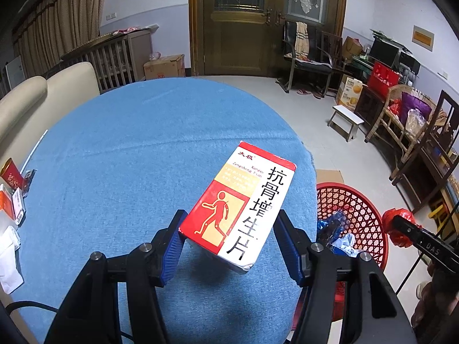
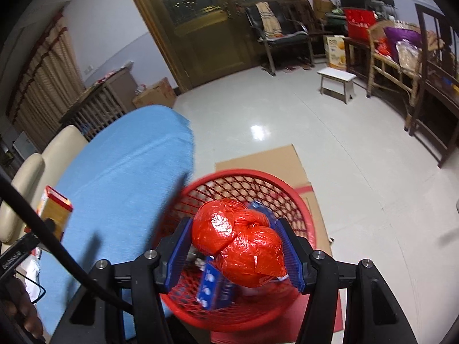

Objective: Collect trash

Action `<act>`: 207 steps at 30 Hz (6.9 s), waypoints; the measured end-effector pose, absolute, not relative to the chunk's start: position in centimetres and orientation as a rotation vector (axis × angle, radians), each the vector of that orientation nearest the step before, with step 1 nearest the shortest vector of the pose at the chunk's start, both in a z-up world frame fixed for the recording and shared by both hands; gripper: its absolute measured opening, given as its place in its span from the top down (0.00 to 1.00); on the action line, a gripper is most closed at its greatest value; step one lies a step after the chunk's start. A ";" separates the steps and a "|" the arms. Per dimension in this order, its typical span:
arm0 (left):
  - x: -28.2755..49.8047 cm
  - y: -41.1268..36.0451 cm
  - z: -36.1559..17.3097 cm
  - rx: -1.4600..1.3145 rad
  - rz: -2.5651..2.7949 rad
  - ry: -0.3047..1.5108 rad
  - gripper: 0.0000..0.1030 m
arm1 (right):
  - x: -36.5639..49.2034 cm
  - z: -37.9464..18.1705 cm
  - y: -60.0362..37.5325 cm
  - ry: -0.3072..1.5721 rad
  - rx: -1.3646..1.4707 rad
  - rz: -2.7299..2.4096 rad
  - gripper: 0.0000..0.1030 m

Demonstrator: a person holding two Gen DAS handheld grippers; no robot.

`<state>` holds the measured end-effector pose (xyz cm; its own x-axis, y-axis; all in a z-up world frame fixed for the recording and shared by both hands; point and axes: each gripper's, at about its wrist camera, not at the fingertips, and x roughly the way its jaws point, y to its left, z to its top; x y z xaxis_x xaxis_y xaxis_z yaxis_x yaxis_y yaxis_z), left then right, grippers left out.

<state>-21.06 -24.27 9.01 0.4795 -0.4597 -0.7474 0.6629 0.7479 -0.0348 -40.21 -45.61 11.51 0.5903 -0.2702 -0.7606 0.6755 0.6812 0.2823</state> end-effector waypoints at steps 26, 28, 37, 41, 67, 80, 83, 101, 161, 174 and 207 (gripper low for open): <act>-26.2 -32.2 9.1 0.409 -0.905 0.785 0.39 | -42.0 10.0 -48.8 0.741 0.724 -0.634 0.31; -26.7 -33.3 8.9 0.426 -0.929 0.788 0.39 | -42.3 10.4 -49.2 0.728 0.733 -0.639 0.31; -28.1 -37.7 7.8 0.474 -1.010 0.823 0.39 | -44.6 11.0 -50.7 0.668 0.780 -0.673 0.30; -27.8 -39.3 7.3 0.463 -1.021 0.869 0.36 | -45.2 10.9 -51.2 0.654 0.800 -0.688 0.30; -22.9 -28.5 10.2 0.259 -0.863 0.864 0.27 | -41.5 12.4 -46.5 0.686 0.712 -0.620 0.30; -22.2 -24.0 10.3 0.249 -0.808 0.814 0.24 | -38.9 12.6 -40.5 0.788 0.569 -0.653 0.25; -22.0 -23.3 10.4 0.245 -0.794 0.811 0.12 | -38.4 12.5 -39.2 0.815 0.522 -0.648 0.23; -23.1 -23.2 10.6 0.295 -0.781 0.755 0.12 | -39.0 11.4 -37.5 0.843 0.476 -0.686 0.21; -23.9 -22.9 9.2 0.352 -0.774 0.766 0.12 | -39.1 12.0 -36.2 0.785 0.413 -0.678 0.20; -24.0 -23.0 9.2 0.360 -0.778 0.766 0.12 | -39.2 12.0 -36.1 0.786 0.415 -0.681 0.20; -24.1 -23.0 9.3 0.352 -0.809 0.770 0.12 | -39.4 12.0 -36.2 0.785 0.424 -0.706 0.20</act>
